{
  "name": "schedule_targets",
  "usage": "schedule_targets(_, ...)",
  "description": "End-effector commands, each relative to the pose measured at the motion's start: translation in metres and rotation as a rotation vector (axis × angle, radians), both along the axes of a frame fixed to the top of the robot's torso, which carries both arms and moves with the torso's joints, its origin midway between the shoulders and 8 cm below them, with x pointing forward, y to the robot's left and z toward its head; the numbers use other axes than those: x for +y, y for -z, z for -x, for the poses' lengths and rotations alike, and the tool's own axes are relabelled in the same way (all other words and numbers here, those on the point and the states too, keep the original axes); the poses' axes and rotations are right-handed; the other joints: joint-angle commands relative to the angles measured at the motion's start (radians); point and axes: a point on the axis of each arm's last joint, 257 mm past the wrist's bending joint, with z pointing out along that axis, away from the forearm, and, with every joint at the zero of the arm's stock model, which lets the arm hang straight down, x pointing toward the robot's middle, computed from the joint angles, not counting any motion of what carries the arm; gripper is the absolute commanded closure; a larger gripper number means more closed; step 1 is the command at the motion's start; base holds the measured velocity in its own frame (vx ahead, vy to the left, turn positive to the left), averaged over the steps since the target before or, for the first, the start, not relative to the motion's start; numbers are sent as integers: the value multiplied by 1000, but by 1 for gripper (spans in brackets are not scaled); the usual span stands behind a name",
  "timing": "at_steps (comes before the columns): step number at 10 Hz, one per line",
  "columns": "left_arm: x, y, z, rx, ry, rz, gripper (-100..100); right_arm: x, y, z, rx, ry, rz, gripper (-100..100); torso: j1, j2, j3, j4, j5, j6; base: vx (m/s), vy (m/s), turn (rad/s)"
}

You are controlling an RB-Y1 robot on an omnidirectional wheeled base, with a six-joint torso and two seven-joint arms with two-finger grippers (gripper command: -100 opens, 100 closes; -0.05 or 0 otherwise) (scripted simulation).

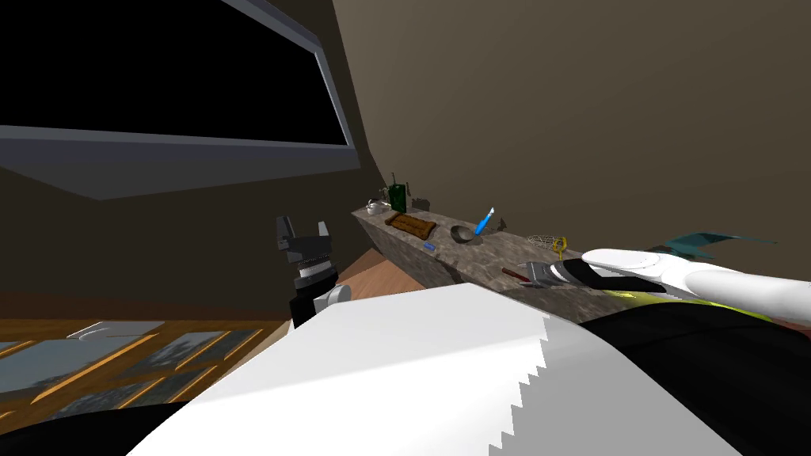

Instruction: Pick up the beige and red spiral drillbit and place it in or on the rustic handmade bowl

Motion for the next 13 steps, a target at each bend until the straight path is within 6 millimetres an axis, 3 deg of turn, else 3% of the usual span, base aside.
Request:
schedule_targets(1,0,0,0,0,0,0,0,-3,10,7,-4,24,1,-100,0,0,0,0,0,0,-27,-15,202)
schedule_targets(3,0,0,0,0,0,0,0,-3,15,8,-4,30,0,-100,-1,3,2,1,0,1,-30,-17,79)
schedule_targets(4,0,0,0,0,0,0,0,-3,16,9,-5,31,0,100,-1,3,2,1,0,1,0,0,0)
schedule_targets(8,0,0,0,0,0,0,0,-3,15,9,-5,31,0,100,-2,1,1,0,-1,1,0,0,0)
schedule_targets(9,0,0,0,0,0,0,0,-3,15,9,-5,31,0,0,-2,1,1,0,-1,1,0,0,0)
schedule_targets(10,0,0,0,0,0,0,0,-2,5,3,-3,14,1,100,-2,1,1,0,-1,1,14,8,-152)
schedule_targets(13,0,0,0,0,0,0,0,-2,-1,-1,-1,0,3,100,0,0,0,0,0,1,24,15,-106)
